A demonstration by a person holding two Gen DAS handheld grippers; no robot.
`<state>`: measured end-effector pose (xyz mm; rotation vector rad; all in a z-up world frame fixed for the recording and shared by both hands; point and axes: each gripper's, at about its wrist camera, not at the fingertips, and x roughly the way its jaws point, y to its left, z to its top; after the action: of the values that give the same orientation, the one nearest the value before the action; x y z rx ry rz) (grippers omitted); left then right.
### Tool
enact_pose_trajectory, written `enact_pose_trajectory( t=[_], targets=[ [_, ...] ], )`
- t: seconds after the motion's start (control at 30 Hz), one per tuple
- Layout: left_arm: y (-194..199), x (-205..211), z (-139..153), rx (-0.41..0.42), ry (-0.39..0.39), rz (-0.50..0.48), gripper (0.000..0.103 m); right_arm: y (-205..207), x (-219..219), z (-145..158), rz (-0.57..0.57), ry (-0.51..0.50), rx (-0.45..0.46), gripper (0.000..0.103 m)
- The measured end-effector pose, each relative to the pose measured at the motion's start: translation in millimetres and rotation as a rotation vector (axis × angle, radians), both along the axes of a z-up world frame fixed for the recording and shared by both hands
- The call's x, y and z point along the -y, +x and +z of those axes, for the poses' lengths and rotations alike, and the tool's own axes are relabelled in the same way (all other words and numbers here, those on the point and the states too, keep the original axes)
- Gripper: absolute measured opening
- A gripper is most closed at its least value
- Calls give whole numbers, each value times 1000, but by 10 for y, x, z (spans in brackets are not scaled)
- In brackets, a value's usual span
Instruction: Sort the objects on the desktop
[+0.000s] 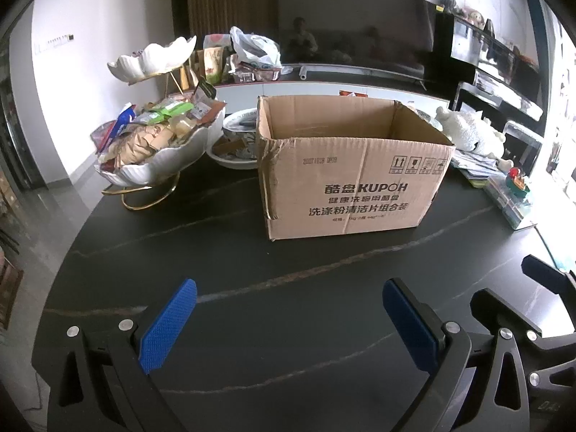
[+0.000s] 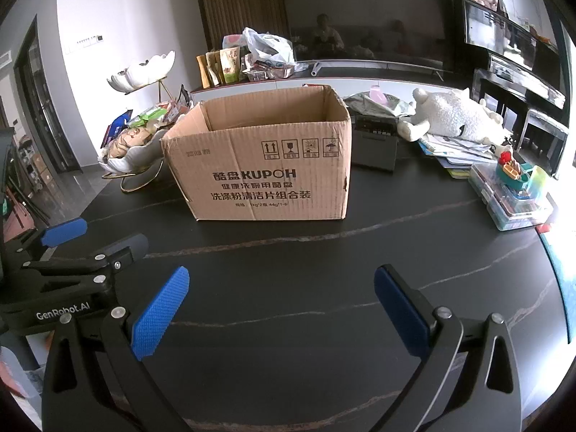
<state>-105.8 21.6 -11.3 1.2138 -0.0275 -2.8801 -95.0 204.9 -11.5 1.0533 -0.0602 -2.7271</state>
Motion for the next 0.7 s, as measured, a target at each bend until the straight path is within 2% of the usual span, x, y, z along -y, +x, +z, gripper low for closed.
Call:
enact_pose_trajectory(
  t=[0.7],
  targets=[
    [-23,5,-14,21,40,-22,102,-4,5,26,3,1,-6,102]
  ],
)
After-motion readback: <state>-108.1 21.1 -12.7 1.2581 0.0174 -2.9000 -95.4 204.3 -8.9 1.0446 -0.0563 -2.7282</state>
